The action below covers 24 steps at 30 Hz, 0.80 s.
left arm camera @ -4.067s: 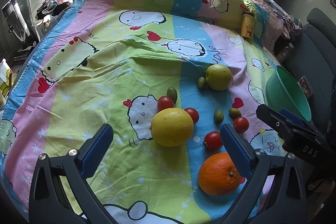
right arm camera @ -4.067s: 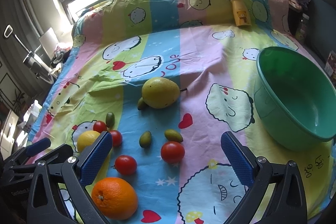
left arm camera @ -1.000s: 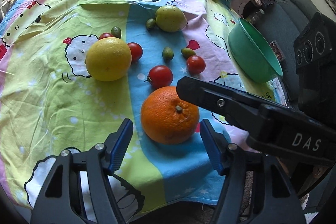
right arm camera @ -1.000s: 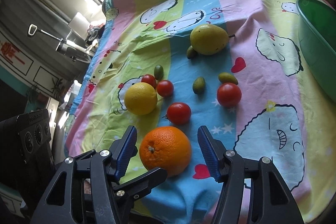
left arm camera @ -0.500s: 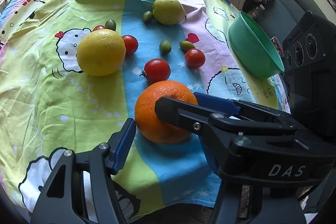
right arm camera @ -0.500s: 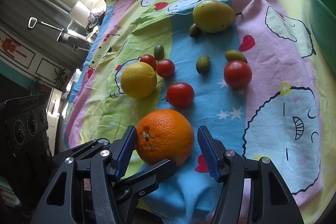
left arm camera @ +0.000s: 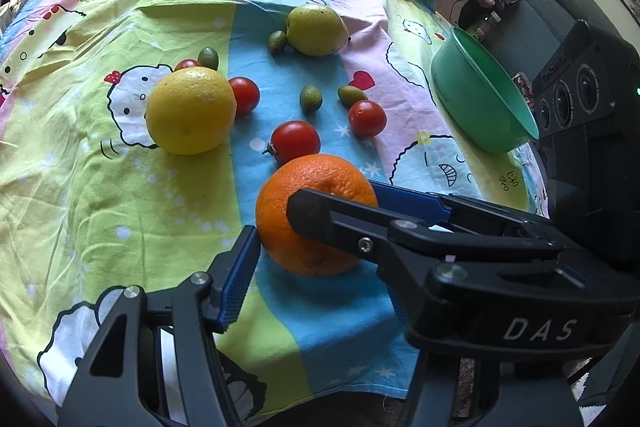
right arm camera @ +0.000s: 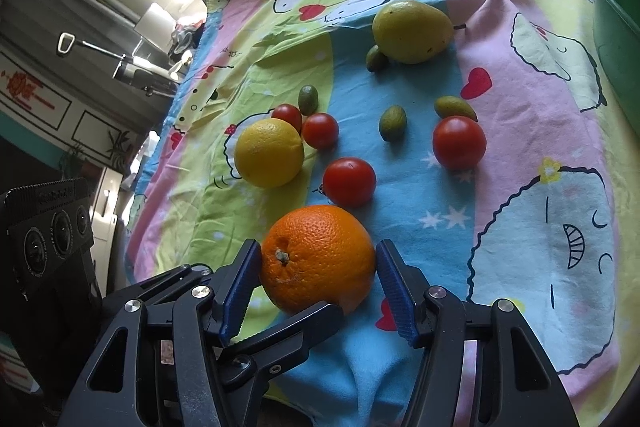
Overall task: Organize fruits
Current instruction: 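Lift the orange with the right gripper and carry it over the green basin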
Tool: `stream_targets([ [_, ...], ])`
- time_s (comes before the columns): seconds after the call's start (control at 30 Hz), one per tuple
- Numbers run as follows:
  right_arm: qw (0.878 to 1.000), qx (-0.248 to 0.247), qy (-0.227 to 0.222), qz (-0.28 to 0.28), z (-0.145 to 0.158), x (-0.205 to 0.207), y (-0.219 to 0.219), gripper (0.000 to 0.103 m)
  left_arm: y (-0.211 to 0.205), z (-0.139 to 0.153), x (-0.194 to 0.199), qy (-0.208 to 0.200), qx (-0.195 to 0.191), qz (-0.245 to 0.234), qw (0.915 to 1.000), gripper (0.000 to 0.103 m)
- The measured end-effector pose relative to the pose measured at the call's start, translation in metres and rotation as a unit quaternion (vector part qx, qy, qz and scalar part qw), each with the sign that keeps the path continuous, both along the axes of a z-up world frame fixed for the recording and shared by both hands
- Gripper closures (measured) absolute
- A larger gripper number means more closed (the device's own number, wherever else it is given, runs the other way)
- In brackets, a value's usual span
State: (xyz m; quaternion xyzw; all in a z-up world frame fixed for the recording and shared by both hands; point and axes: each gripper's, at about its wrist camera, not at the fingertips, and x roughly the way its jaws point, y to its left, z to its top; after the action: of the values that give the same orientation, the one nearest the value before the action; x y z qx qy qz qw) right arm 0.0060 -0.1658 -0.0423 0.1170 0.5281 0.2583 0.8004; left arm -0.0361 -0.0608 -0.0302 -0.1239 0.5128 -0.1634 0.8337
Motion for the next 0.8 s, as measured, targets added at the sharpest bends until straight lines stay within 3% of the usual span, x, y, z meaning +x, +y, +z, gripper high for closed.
stream_targets([
  [0.3, 0.998, 0.022, -0.051, -0.019, 0.047, 0.002, -0.014, 0.042, -0.012, 0.045, 0.012, -0.062, 0.011, -0.004, 0.9980, 0.044],
  [0.8, 0.984, 0.015, -0.174, -0.021, 0.152, 0.024, -0.021, 0.042, -0.023, 0.133, 0.044, -0.178, 0.002, 0.002, 0.9841, 0.044],
])
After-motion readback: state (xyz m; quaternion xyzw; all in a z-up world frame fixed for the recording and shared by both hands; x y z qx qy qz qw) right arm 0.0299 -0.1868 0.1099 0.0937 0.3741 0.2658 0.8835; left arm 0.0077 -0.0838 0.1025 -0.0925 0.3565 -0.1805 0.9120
